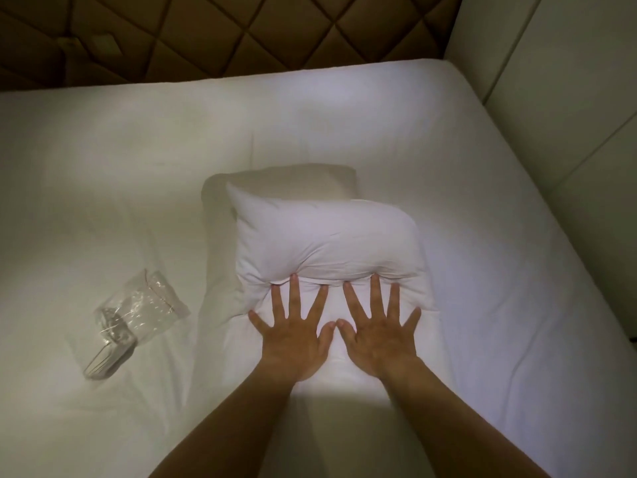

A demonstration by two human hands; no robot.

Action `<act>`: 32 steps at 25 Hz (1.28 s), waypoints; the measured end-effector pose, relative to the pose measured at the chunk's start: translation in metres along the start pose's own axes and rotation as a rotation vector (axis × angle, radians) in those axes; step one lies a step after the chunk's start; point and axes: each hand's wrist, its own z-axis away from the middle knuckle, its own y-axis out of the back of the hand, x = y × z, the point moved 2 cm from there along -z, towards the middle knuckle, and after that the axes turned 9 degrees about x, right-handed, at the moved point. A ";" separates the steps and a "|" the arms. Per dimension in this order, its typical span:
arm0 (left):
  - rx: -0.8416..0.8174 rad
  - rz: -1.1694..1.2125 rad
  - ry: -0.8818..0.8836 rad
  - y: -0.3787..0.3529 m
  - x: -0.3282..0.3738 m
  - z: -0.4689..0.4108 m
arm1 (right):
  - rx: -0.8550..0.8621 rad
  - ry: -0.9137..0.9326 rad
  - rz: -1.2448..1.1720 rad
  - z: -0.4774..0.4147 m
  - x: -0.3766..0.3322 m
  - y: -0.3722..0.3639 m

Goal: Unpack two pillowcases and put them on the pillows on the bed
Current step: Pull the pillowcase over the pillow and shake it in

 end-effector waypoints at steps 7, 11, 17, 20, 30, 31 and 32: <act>0.001 0.000 0.015 -0.025 0.001 -0.036 | -0.013 -0.017 -0.120 -0.040 0.005 -0.016; -0.042 0.013 0.009 -0.025 0.000 -0.037 | -0.037 0.060 -0.133 -0.038 0.017 0.003; -0.102 0.045 0.031 -0.021 -0.002 -0.026 | 0.008 -0.707 -0.562 0.018 0.075 0.023; -0.131 0.046 0.033 -0.001 -0.002 -0.015 | -0.181 -0.861 -1.058 0.030 0.077 0.046; -0.104 1.245 0.405 0.254 -0.073 0.066 | 0.263 -0.172 -1.028 0.124 -0.061 0.270; -0.105 1.484 0.497 0.290 -0.076 0.071 | 0.341 -0.035 -0.868 0.129 -0.080 0.298; -0.113 1.704 0.545 0.323 -0.081 0.079 | 0.434 0.114 -0.653 0.140 -0.101 0.324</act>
